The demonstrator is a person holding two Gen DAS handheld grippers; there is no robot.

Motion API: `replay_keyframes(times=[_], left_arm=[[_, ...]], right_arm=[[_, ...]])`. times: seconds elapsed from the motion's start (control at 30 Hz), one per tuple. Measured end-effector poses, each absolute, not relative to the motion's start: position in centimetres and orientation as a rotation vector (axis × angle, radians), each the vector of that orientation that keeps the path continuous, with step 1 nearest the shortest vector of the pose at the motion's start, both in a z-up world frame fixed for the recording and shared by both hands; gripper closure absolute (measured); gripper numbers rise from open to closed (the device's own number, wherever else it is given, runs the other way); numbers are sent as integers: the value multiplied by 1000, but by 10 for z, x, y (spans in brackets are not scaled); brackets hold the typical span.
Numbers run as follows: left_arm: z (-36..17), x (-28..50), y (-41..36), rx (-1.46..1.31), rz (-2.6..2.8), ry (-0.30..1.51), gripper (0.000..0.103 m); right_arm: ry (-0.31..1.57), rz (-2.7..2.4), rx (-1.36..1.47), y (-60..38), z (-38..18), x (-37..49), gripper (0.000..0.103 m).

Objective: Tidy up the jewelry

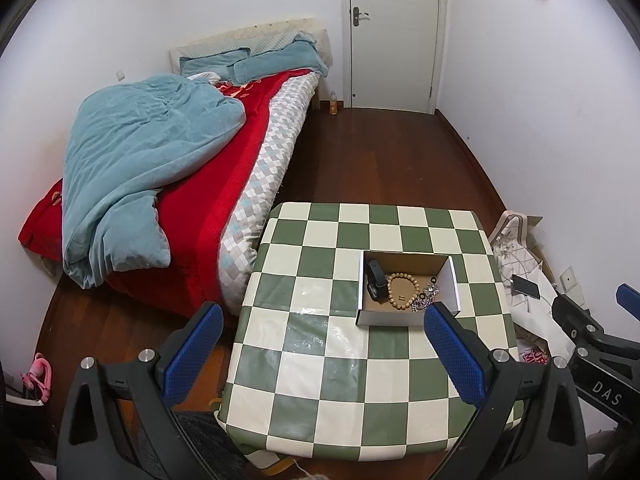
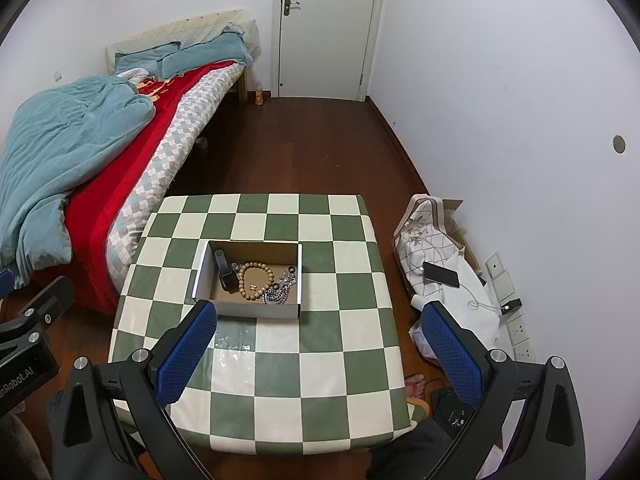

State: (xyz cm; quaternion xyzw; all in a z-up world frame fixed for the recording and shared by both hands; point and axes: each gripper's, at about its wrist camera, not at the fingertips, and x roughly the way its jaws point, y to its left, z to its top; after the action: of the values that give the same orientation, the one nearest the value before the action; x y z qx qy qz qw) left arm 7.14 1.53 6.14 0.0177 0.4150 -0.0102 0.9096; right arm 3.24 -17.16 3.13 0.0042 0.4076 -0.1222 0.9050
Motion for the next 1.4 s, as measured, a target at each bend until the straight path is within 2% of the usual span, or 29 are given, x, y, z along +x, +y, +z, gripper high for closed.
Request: replay_keyframes(times=[1.4], left_arm=[[70, 69, 12, 47, -14, 824, 0]], right_arm=[[824, -245, 20, -172, 42, 31, 0]])
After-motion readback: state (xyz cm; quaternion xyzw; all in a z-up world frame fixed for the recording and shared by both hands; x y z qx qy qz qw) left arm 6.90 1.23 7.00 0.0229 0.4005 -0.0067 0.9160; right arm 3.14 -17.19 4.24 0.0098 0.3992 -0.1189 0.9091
